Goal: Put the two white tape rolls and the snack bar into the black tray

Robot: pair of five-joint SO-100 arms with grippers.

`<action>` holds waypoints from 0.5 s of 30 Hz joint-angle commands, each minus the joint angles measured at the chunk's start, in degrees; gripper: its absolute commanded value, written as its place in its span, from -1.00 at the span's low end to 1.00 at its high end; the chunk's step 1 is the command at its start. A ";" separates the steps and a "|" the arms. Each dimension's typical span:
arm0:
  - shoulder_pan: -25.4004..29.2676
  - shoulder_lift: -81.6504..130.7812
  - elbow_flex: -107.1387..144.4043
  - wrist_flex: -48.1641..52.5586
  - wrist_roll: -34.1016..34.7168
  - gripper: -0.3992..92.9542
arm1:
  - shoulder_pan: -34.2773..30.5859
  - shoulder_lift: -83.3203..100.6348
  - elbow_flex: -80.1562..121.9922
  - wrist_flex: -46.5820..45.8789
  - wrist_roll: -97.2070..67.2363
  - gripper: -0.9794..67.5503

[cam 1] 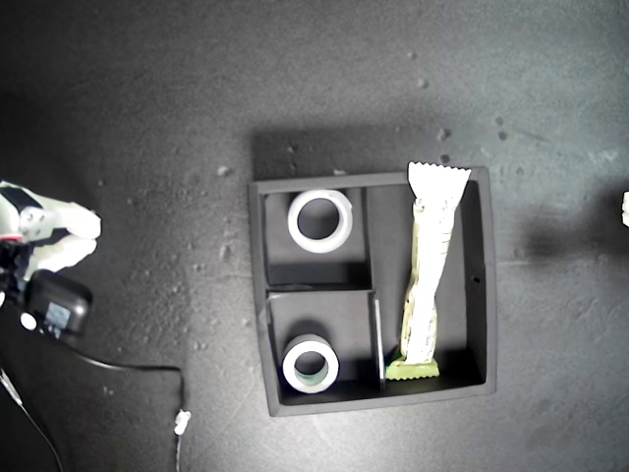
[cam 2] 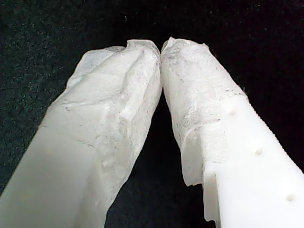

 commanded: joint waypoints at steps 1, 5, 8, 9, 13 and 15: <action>3.08 2.55 6.33 -5.71 -0.35 -0.99 | -1.05 0.09 0.70 0.18 -0.44 -0.97; 4.83 2.55 8.88 -1.41 -5.89 -0.99 | -1.85 0.09 0.70 0.18 -0.44 -0.97; 4.92 2.55 8.88 3.43 -9.23 -0.99 | -2.02 0.09 0.70 0.18 -0.44 -0.97; 4.83 2.55 8.88 4.48 -10.20 -0.99 | -2.02 0.09 0.70 0.18 -0.44 -0.97; 5.45 2.55 8.88 4.66 -6.15 -0.99 | -2.02 0.09 0.70 0.18 -0.44 -0.97; 5.62 2.55 8.88 5.62 -2.37 -0.99 | -2.11 0.09 0.70 0.18 -0.44 -0.97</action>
